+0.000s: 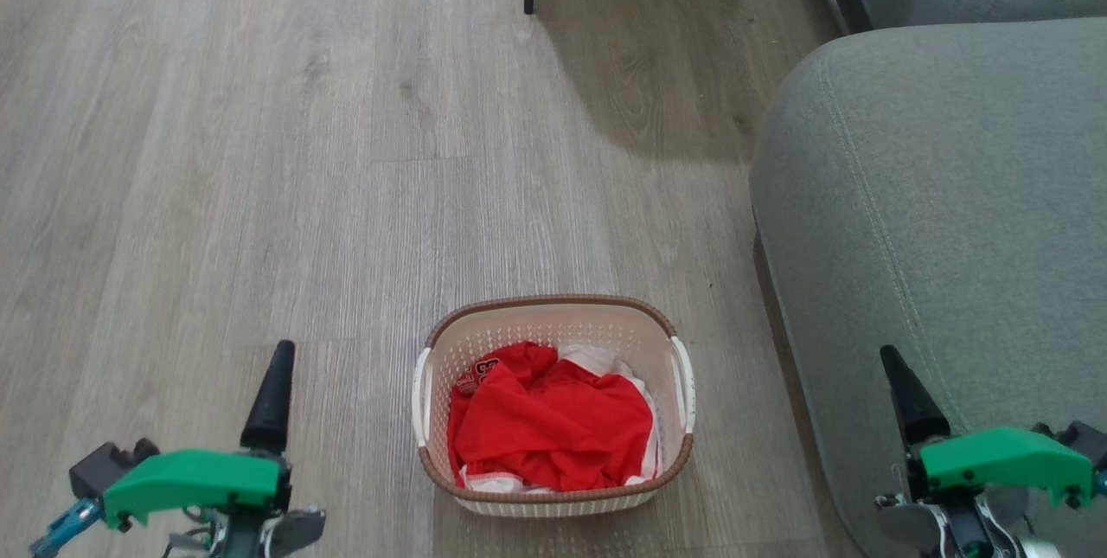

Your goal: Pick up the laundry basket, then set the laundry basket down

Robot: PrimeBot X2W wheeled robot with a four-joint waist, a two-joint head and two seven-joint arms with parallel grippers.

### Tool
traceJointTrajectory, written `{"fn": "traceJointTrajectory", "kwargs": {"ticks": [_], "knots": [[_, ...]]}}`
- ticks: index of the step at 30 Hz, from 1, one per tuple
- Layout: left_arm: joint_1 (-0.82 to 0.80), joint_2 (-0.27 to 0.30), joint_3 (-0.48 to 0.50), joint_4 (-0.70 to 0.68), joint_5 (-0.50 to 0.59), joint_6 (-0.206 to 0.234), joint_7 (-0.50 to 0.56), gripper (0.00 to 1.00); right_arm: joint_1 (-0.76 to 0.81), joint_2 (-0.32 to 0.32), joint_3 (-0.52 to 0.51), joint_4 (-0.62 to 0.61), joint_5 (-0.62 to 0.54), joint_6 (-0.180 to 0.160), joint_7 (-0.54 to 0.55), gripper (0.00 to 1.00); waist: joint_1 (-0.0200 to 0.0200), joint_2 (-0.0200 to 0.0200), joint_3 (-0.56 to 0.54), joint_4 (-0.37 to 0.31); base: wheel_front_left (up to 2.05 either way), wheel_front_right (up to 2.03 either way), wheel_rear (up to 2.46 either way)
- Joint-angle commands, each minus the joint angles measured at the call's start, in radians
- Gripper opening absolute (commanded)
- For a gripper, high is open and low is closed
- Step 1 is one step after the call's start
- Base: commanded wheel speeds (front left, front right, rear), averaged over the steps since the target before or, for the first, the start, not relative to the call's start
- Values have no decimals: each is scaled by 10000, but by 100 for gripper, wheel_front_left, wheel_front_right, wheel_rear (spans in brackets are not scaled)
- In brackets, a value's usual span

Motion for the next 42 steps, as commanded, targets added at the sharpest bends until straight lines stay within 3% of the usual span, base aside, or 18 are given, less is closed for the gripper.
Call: {"fn": "traceJointTrajectory", "kwargs": {"ticks": [1,25,42], "knots": [[-351,83,-12,-484,355,57,-122,100,-280,-68,118,-464,-369,-5,-125,100,0,0,1,3,0,0,0],[-206,124,-636,-1044,4761,512,-797,100,-208,-97,822,-1283,-3938,-7,-798,100,0,0,23,39,0,0,0],[-44,233,-1099,-1271,7060,1015,-1296,100,-181,-119,1311,-1624,-6164,-9,-1296,100,0,0,48,69,0,0,0]]}}
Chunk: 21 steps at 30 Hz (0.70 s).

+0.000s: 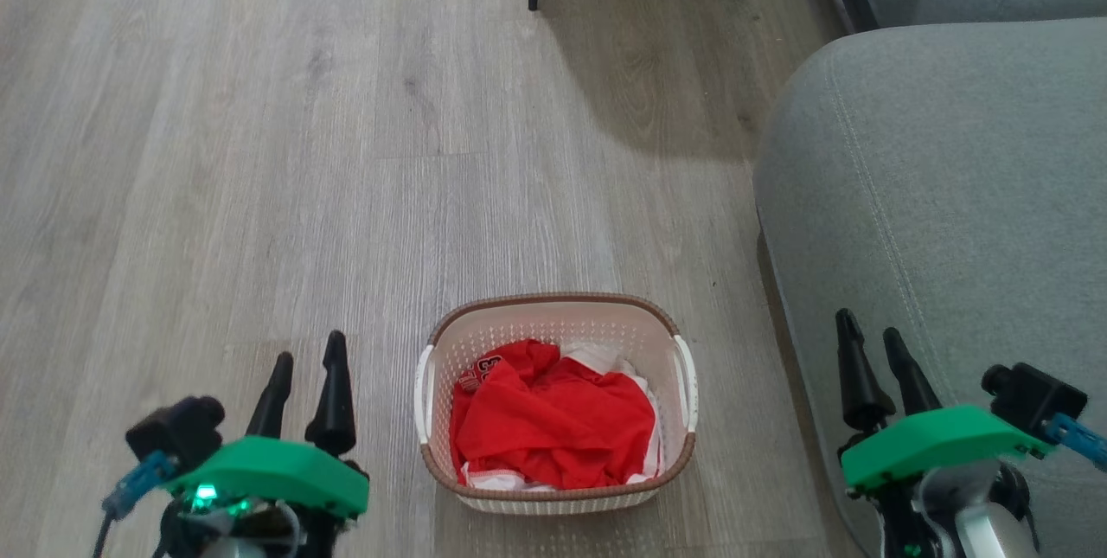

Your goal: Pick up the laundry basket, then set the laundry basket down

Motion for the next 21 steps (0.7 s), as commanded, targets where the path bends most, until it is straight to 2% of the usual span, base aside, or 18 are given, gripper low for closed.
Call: {"fn": "traceJointTrajectory", "kwargs": {"ticks": [1,21], "knots": [[-187,125,81,-403,397,93,-175,100,-205,-105,221,-461,-388,-10,-161,100,0,0,10,-2,0,0,0],[133,172,-339,-719,2696,555,-733,100,-29,-129,722,-911,-2709,-12,-718,100,0,0,-134,-4,0,0,0]]}}
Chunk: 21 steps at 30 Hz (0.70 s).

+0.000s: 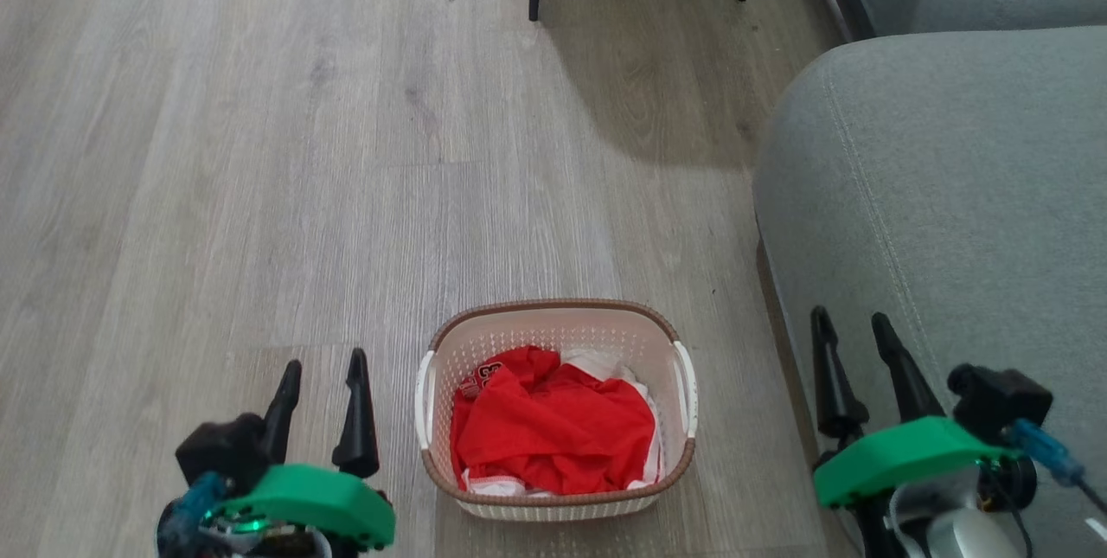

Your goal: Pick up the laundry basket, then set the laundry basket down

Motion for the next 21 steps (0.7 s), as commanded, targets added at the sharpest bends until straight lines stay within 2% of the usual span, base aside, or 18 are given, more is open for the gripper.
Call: {"fn": "traceJointTrajectory", "kwargs": {"ticks": [1,21], "knots": [[-314,90,222,-413,287,56,-162,100,-184,-113,230,-437,-271,-12,-145,100,0,-1,-3,3,0,0,0],[79,42,-9,-525,2609,318,-778,100,37,-140,626,-709,-2808,-14,-759,100,0,-1,-91,58,0,0,0]]}}
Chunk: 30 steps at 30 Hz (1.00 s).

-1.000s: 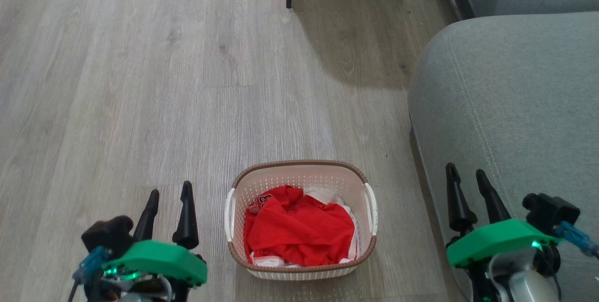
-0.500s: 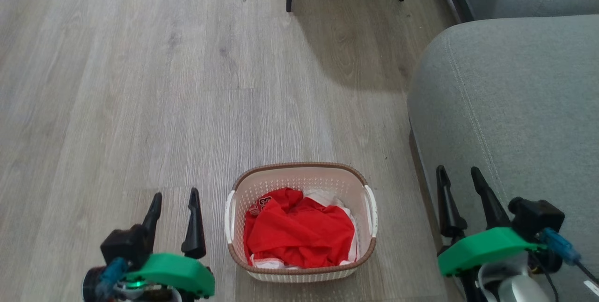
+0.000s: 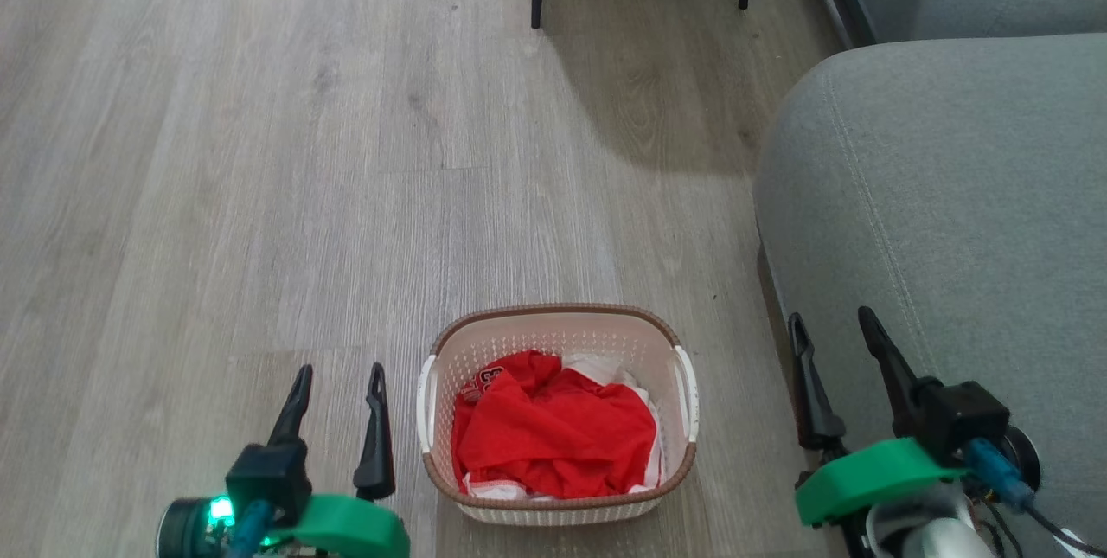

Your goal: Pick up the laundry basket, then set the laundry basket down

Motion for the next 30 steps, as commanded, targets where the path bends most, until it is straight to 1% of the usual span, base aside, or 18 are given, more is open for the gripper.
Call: {"fn": "traceJointTrajectory", "kwargs": {"ticks": [1,5,30], "knots": [[-301,31,282,-360,372,65,-182,100,-211,-124,301,-447,-403,-15,-185,100,0,0,5,4,0,0,0],[-260,14,282,-354,782,86,-300,100,-205,-129,381,-456,-872,-15,-302,100,0,0,9,4,0,0,0],[-346,-66,584,-147,501,-52,-306,100,-262,-129,236,-225,-888,-15,-308,100,0,0,168,5,0,0,0]]}}
